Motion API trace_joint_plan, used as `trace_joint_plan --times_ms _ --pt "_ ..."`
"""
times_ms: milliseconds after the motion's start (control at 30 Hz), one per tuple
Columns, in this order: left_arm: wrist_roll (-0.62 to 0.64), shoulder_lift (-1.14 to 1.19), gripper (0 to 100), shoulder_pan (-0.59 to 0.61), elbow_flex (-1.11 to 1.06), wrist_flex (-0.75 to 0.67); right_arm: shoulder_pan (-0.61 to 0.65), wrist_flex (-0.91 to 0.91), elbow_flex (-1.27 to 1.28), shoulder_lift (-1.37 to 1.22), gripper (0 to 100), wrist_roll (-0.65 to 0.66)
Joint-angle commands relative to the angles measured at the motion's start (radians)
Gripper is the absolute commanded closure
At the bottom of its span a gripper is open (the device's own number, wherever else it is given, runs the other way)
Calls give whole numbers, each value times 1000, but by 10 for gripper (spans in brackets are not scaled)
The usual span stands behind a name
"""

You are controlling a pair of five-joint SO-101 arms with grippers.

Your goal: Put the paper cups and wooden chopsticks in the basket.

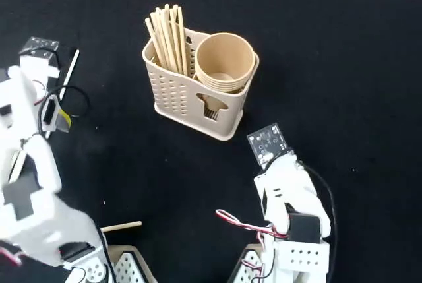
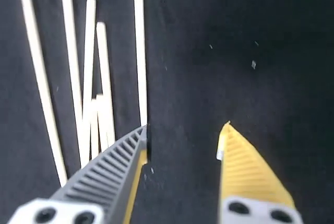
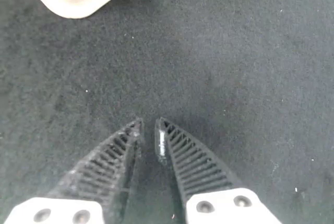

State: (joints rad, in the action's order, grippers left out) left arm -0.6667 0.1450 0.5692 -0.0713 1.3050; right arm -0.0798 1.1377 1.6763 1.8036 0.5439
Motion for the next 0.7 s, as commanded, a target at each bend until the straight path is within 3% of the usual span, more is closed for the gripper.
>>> trace_joint_plan --times_ms 0,267,500,667 --pt "-49 141 787 -18 202 63 9 -11 -5 71 946 3" --pt "-52 448 788 7 521 180 9 -11 -5 71 946 3" --pt "-52 571 789 8 659 242 9 -11 -5 71 946 3" --pt "-58 615 885 5 673 236 9 -11 -5 71 946 3"
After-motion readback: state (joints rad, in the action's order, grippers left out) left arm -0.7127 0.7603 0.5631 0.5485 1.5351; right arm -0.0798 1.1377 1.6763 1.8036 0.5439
